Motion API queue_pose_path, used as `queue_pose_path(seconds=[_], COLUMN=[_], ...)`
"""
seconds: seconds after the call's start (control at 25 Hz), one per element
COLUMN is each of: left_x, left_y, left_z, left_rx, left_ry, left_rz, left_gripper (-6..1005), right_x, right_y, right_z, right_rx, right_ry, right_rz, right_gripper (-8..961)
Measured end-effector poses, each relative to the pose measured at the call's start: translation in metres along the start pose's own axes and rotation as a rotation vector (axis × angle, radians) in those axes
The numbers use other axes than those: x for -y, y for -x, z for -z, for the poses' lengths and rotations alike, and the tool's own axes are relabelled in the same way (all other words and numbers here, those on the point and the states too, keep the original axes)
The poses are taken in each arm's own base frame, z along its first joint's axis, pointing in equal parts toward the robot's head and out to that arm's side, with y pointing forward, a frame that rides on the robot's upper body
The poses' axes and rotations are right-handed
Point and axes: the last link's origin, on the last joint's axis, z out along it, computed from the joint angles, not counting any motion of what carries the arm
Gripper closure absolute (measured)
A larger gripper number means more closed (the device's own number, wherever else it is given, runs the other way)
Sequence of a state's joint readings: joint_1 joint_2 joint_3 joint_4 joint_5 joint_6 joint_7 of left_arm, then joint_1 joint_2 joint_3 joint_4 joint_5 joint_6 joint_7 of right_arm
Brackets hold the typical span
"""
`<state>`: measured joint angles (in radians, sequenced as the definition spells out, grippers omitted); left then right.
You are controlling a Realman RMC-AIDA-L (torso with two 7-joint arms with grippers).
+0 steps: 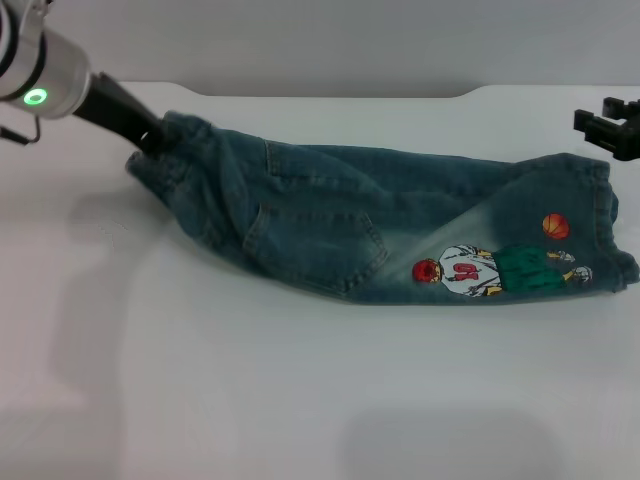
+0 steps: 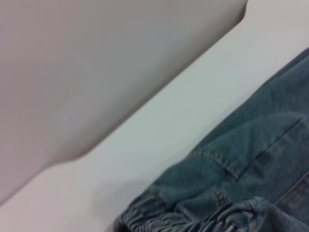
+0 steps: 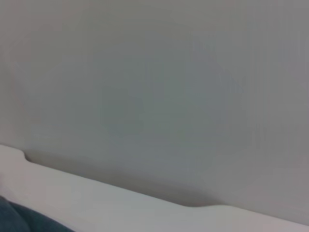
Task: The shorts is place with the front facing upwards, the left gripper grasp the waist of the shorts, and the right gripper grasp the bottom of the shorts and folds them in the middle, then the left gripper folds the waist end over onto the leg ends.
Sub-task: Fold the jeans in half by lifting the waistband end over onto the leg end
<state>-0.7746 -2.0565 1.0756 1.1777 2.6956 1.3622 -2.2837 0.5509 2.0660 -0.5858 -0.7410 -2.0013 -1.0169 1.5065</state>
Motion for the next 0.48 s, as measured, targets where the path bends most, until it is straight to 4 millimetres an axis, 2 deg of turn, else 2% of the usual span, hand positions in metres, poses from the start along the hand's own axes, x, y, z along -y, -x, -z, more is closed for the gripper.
queue_pose_path(seconds=[0.04,0.28,0.48], left_x=[-0.004,-0.014,-0.023], left_y=[-0.009,-0.030,-0.047], left_z=[0.003,0.012,0.022], left_rx=[-0.014,-0.057,-0.095], left_ry=[-0.003,-0.015,-0.034], left_rz=[-0.028,-0.096,-0.150], left_gripper=[952,952,952], right_x=[-0.001,-0.016,-0.027], right_y=[0.000,-0.004,-0.004], right_z=[-0.002,-0.023,-0.033], right_rx=[0.001,0.000,0.042], right_ry=[0.005,0.029,0.056], right_rz=[0.000,0.009,0.008], right_gripper=[509,510,510])
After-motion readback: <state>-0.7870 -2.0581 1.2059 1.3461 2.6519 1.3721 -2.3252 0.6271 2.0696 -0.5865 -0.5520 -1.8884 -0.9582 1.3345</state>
